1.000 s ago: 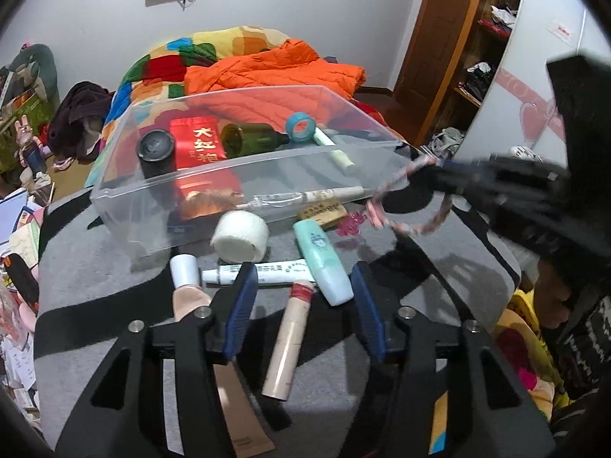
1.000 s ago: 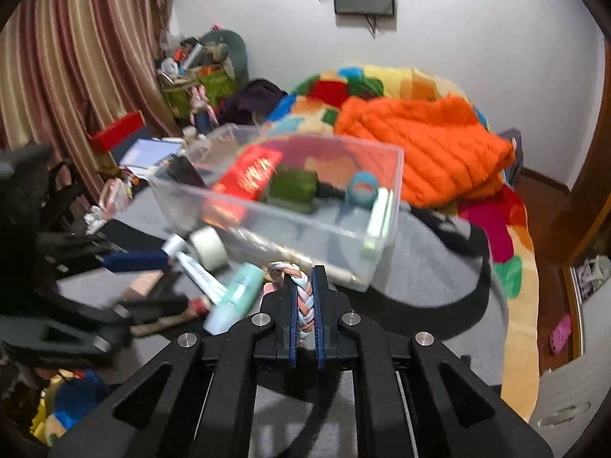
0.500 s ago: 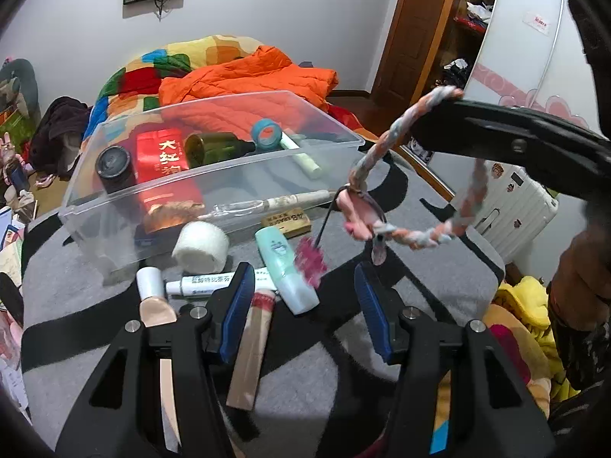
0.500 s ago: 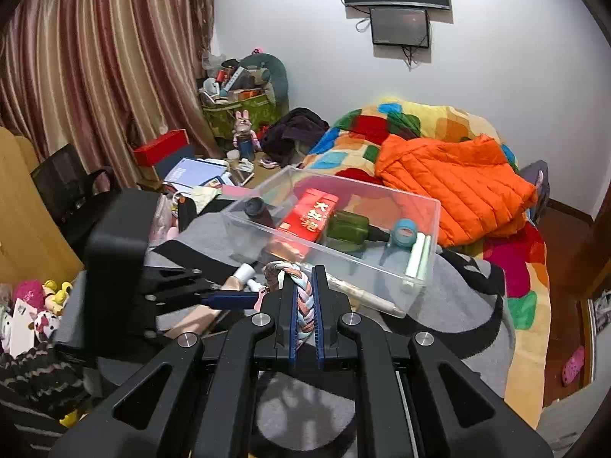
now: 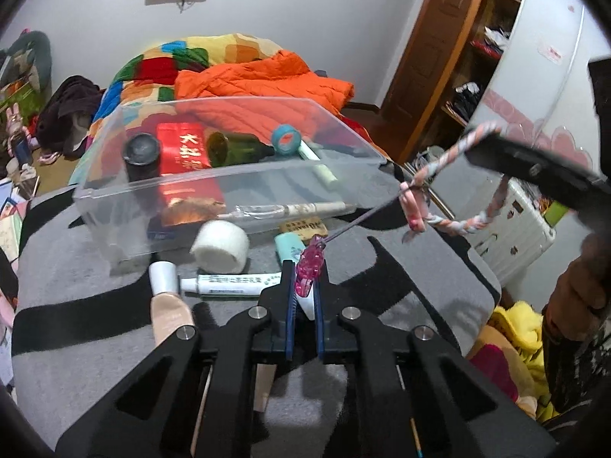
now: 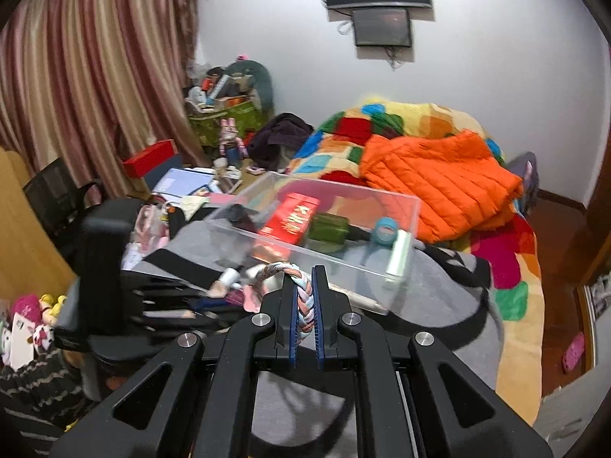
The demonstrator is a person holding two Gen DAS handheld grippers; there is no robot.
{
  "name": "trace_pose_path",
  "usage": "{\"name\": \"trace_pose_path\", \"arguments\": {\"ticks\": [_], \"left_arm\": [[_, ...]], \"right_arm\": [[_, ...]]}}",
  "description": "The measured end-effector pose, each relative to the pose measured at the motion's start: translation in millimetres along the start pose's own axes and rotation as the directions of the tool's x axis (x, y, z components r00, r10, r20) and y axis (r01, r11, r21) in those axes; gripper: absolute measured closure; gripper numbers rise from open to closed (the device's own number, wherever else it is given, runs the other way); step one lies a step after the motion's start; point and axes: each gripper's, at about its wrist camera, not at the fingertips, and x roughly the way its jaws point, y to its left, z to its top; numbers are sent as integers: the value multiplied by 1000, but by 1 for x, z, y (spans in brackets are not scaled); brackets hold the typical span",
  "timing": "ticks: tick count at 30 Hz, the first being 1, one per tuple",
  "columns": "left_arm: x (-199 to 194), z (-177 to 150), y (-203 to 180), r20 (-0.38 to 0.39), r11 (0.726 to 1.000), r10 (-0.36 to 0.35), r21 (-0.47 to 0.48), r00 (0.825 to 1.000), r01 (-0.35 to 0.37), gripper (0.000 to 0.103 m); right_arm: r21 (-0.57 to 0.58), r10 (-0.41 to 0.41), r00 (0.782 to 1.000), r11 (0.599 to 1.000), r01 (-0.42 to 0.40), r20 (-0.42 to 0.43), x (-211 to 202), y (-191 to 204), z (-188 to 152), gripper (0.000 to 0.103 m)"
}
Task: Organize objects
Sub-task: 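Lift the rope bracelet with the right tool while the left grasps the pink keychain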
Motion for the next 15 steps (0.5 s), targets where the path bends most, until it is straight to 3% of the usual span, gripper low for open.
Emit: {"name": "trace_pose_path", "arguments": {"ticks": [5,8,12,15], "left_arm": [[-12,5,10,35,999,38,-39,999,-36,101],[-16,7,21,42,997,15,-74,999,-12,101],[-12,5,11,22,999,37,-10,999,-37,101],[-4,1,-6,-15,998,35,54,999,-34,86]], "right_arm": [[70,-59,998,996,59,2,1,-24,-2,97],[113,-55,998,992,55,0,0,-40,-2,97],[94,-55,998,994,58,-31,8,-41,-3,97],[77,-35,999,996,37,-33,11,-36,-4,97]]}}
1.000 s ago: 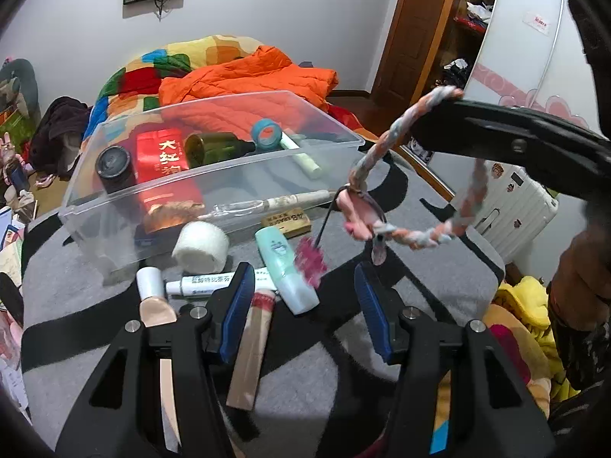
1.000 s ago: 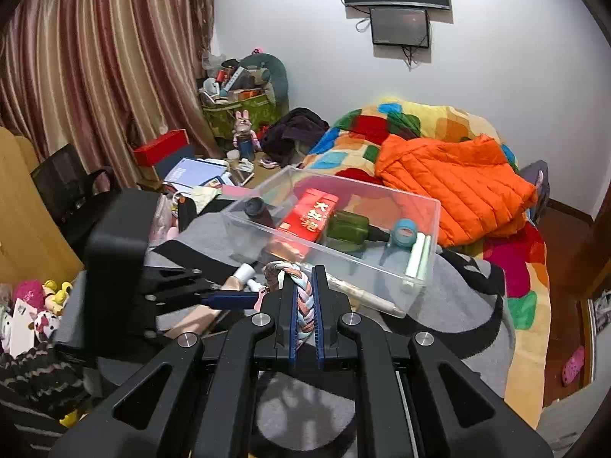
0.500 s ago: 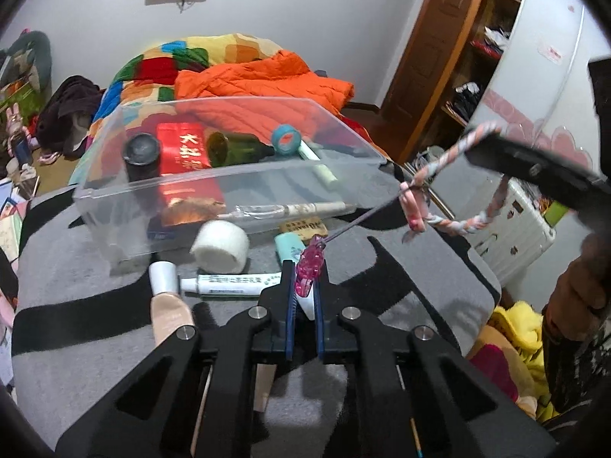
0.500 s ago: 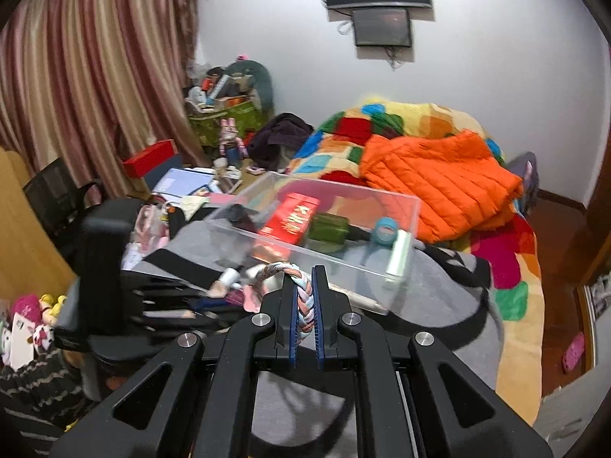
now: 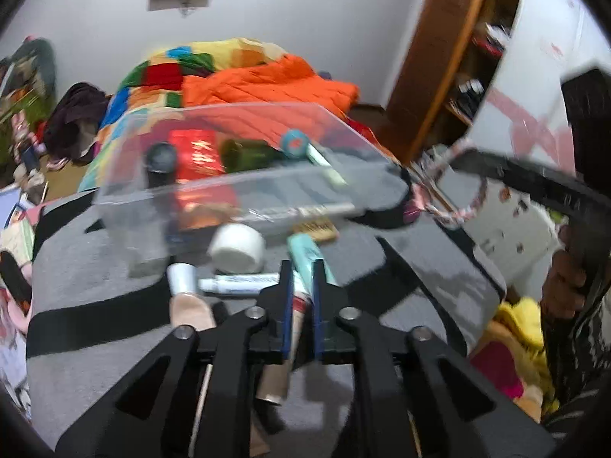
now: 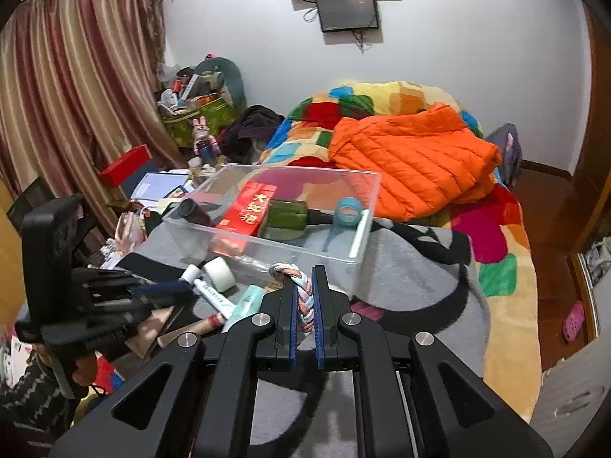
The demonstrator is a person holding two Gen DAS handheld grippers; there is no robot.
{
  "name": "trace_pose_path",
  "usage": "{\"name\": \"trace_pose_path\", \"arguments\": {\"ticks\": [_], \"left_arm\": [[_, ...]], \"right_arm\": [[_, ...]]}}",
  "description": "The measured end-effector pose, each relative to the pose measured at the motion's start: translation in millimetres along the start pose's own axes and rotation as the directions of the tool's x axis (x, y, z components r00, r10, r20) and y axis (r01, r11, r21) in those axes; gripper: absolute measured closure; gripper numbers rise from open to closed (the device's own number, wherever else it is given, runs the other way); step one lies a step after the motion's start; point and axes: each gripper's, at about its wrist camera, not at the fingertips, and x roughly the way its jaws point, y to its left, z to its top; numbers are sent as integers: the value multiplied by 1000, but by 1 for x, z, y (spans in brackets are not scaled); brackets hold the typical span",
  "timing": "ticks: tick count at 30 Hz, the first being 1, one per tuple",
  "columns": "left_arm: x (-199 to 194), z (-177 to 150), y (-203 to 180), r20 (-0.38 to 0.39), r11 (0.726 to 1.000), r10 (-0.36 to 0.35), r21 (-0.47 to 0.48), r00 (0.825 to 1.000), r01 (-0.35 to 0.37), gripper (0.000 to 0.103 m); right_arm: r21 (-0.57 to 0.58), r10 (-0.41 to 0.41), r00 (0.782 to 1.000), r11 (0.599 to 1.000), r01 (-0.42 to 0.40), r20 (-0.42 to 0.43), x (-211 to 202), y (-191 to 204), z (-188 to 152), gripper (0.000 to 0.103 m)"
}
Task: Organize objects
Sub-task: 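Lift the rope bracelet with the right tool while the left grasps the pink keychain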
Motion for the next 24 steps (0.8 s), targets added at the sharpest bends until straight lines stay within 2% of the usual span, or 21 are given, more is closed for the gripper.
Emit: {"name": "trace_pose_path", "arguments": {"ticks": [2,4,5,9,14,19,21,23,24], "left_arm": [[5,-3,-12,-4,998,23,52,1000,-23,55],[6,-7,-21,11,995,45,93,999,-46,40],[7,-8,-24,18,992,54,111,998,-56,39],[12,-7,-28,16,990,57,127,998,-58,39],[17,-6,-22,7,996,15,84,1000,-16,39],[11,-7,-20,36,998,-12,57,999,10,40],[7,-7,-16,44,999,-31,38,999,29,52],[6,-6,-13,38,998,-51,26,998,50,76],[7,-6,-11,30,998,-54,20,998,53,83]], "right_arm": [[-13,16,1000,1000,-16,8,-3,6,0,97],[-28,41,999,999,-40,16,-7,13,1,97],[-36,57,998,998,-57,18,-9,17,1,97],[-81,106,994,991,-103,26,-18,35,3,97],[-123,143,989,983,-137,35,-27,55,3,97],[-142,158,987,978,-152,28,-30,64,1,97],[-141,162,987,977,-158,19,-28,64,0,97],[-137,167,986,977,-164,12,-26,64,-1,97],[-135,166,986,977,-164,10,-25,64,-2,97]]}}
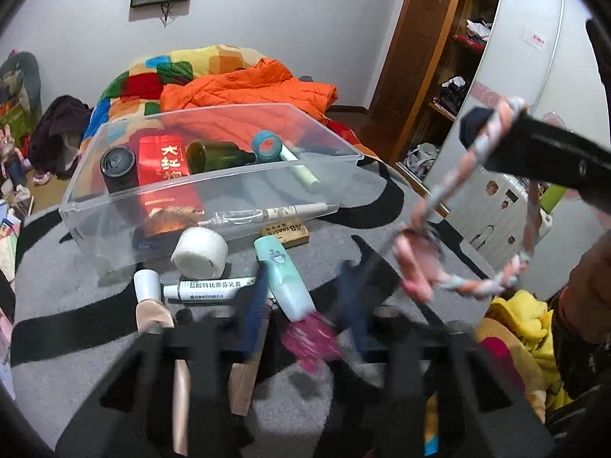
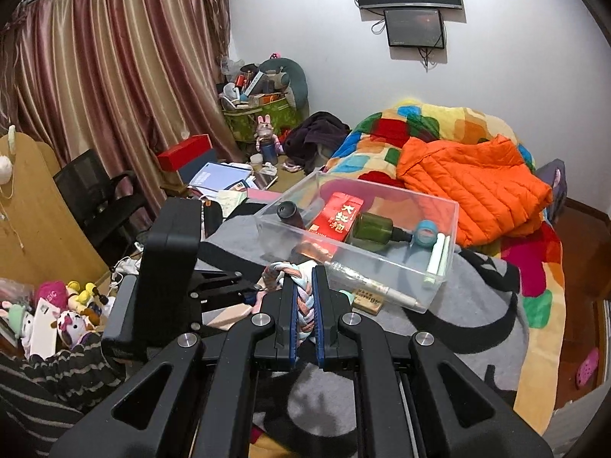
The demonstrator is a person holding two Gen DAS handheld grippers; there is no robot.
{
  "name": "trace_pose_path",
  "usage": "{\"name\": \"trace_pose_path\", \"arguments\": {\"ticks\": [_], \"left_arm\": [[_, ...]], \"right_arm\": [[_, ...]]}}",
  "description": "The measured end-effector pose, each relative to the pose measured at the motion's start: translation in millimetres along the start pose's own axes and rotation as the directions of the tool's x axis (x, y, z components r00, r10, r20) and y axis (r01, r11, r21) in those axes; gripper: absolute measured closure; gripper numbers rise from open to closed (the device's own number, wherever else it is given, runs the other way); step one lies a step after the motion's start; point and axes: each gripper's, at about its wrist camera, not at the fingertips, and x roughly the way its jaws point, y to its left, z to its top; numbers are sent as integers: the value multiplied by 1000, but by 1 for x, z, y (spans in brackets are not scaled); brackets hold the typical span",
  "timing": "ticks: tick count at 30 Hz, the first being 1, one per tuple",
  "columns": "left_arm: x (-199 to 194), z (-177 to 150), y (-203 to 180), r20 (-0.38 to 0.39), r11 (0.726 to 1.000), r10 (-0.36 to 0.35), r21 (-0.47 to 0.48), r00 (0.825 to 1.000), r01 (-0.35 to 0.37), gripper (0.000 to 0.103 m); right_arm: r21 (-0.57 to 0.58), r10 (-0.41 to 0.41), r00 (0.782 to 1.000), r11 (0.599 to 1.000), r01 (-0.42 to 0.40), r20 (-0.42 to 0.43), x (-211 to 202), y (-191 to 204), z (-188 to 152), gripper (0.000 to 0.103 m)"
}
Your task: Organize objects
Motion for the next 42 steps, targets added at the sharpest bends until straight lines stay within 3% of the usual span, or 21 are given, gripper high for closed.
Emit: {"name": "trace_pose_path", "arguments": {"ticks": [1,2,8,14,21,33,42], "left_arm": [[1,0,1,-8,1000,1,-4,1000,-1,93],[2,-1,3,-16,1000,6,-10,1000,-6,95],[-4,-3,9,-6,999,12,-46,1000,-13,95],[-22,7,7,41,999,23,-45,999,-21,96],[-35,19,-1,76,1000,5,-22,997,-3,96],[-25,50,13,77,994,91,-63,993,-86,95],[-8,65,33,61,981,153,-125,986,-145,95]], "right_arm": [[3,0,1000,1000,0,-1,0,0,-1,97],[7,0,1000,1000,0,-2,0,0,-1,97],[25,-49,999,998,49,-13,5,-10,-4,97],[34,-183,978,982,187,-100,34,-34,-17,97],[85,-208,963,971,225,-171,57,-59,-32,97],[164,-192,981,968,192,-12,29,-68,4,97],[219,-216,976,953,210,2,54,-84,30,97]]}}
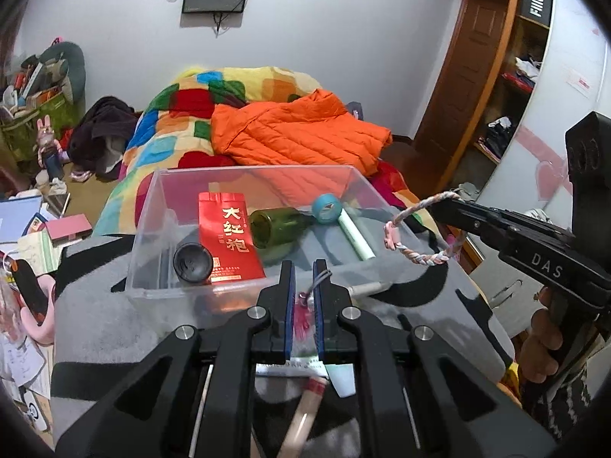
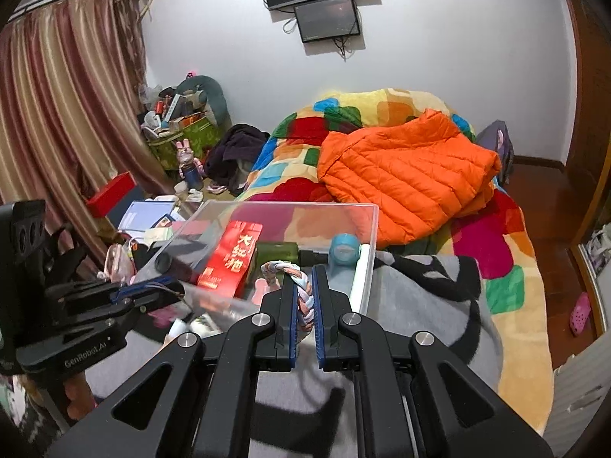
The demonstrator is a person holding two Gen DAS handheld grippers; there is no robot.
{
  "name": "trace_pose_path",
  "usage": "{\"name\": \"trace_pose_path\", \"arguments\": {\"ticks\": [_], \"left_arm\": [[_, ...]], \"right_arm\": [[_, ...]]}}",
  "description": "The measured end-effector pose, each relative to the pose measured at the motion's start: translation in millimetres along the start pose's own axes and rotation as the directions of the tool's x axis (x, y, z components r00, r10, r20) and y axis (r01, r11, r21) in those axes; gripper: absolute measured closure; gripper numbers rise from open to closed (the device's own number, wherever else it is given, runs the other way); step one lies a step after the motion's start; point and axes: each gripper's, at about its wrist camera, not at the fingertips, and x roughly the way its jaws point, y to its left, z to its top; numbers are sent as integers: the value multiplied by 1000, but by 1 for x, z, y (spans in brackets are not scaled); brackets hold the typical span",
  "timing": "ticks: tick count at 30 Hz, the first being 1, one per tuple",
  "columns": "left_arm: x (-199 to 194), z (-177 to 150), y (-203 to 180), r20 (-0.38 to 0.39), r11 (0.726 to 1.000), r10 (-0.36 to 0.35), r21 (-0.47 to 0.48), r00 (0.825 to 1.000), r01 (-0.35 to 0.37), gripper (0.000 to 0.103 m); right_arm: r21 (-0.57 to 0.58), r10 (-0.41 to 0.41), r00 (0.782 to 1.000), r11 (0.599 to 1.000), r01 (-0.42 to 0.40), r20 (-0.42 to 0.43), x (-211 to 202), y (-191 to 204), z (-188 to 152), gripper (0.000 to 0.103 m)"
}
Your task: Organize objects
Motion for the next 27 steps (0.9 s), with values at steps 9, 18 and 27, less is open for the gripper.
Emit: {"name": "trace_pose_path", "arguments": {"ticks": [9,18,27], "left_arm": [[19,8,6,-33,1000,6,-22,999,-7,95],[16,-7,7,-67,1000,-17,-16,998,16,94],[8,-32,0,-90,998,15,59,996,-9,60]], "right_arm": [[4,-30,996,1000,30,-78,47,-3,5,97],[-20,-45,985,999,43,-167,64,-8,-7,70],[-86,-26,989,996,13,-148,42,8,-15,63]]}}
